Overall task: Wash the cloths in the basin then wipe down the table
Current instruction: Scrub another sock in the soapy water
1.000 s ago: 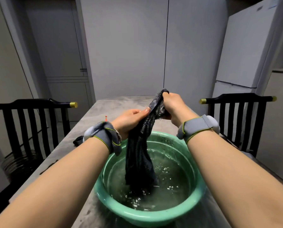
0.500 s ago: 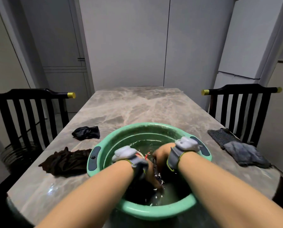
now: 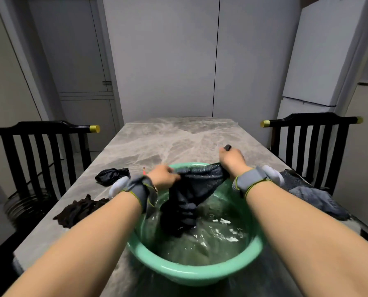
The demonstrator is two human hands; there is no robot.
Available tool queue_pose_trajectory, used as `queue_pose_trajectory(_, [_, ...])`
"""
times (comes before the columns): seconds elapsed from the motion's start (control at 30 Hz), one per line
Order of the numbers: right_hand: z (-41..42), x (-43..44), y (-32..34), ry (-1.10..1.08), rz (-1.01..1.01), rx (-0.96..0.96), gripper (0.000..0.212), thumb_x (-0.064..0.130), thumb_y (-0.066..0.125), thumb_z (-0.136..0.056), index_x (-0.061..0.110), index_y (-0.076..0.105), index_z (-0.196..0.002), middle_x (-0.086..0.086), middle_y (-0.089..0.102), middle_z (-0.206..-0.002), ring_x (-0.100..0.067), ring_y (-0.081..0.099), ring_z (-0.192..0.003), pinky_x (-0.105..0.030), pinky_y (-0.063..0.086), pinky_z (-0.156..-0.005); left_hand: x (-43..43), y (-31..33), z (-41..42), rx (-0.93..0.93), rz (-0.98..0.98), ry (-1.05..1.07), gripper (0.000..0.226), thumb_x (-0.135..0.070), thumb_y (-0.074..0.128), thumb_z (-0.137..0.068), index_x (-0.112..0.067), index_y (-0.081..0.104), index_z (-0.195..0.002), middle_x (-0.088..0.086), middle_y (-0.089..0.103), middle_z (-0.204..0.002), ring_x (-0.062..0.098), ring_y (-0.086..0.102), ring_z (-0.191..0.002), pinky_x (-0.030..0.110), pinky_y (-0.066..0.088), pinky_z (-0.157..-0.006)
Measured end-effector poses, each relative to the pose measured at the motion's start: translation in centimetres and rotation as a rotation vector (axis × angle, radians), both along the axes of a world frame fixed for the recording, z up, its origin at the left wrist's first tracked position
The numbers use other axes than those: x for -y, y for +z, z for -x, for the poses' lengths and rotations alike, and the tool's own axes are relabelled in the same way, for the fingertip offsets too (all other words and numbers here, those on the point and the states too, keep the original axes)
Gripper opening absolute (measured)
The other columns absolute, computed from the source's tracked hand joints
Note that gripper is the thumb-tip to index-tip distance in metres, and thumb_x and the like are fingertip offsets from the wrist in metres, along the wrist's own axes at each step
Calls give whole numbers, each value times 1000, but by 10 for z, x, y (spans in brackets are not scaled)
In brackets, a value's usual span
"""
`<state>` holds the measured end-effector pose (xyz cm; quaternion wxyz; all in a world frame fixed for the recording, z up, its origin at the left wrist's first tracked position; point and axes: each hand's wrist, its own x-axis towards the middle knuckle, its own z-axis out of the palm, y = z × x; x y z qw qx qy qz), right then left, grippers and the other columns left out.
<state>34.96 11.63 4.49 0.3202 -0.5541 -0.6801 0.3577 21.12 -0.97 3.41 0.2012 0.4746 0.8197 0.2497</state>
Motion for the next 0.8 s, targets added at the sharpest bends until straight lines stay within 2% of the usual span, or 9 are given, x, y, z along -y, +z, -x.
queue_pose_trajectory(0.1, [-3,14,20,81,-81,15,45,48,44,-94,5,56,-102,-16,52,-103,-25,50,-94,-30,36,-81,-6,31,4,201,-254,102,36,-19,50,-92,-13,46,-56,4,39,-57,16,37,-56,25,29,-53])
queue_pose_trajectory(0.2, [-2,48,42,491,90,63,61,58,42,-91,6,60,-114,-12,60,-122,-24,58,-111,-31,43,-100,-7,72,1,124,-423,144,31,-23,49,-90,-16,46,-60,5,38,-63,17,35,-62,29,23,-50])
queue_pose_trajectory(0.3, [-3,73,63,765,181,203,29,40,55,-91,15,62,-105,-7,67,-111,-19,64,-92,-29,51,-86,-10,99,1,59,-506,160,42,-26,53,-88,-15,36,-51,5,31,-58,19,30,-58,29,22,-48])
queue_pose_trajectory(0.4, [0,64,75,569,-120,269,11,24,66,-83,14,64,-86,-6,64,-86,-19,59,-74,-23,47,-63,-5,108,5,20,-586,196,47,-26,57,-84,-18,28,-49,2,23,-54,18,23,-52,28,18,-47])
queue_pose_trajectory(0.47, [-1,54,83,442,-161,186,17,20,65,-80,13,56,-67,-6,57,-74,-19,52,-65,-24,38,-53,2,107,11,-6,-599,211,49,-28,60,-83,-17,28,-48,-1,24,-46,17,23,-50,27,19,-47])
queue_pose_trajectory(0.53, [-7,47,86,436,-165,265,17,23,65,-80,14,57,-69,-9,60,-83,-26,57,-77,-27,43,-62,7,101,13,-39,-485,170,47,-36,61,-81,-15,35,-48,-4,32,-45,17,32,-53,27,33,-52])
queue_pose_trajectory(0.63, [-9,45,72,504,-203,647,28,32,65,-82,13,66,-102,-6,60,-100,-26,60,-103,-30,47,-82,8,78,12,-140,-153,68,42,-50,57,-74,-13,50,-54,-3,46,-55,19,48,-67,34,46,-82])
queue_pose_trajectory(0.73, [-2,46,38,600,-171,894,34,22,63,-84,9,64,-116,-9,64,-116,-23,59,-102,-27,42,-78,5,53,4,-217,70,-73,29,-36,54,-90,-10,68,-88,9,63,-84,21,58,-89,23,42,-64])
queue_pose_trajectory(0.8, [5,51,7,677,-151,1030,35,15,57,-88,6,60,-121,-12,61,-125,-20,56,-99,-28,41,-80,0,21,-4,-318,253,-145,35,-33,50,-93,-7,65,-111,12,65,-113,24,60,-106,26,46,-81])
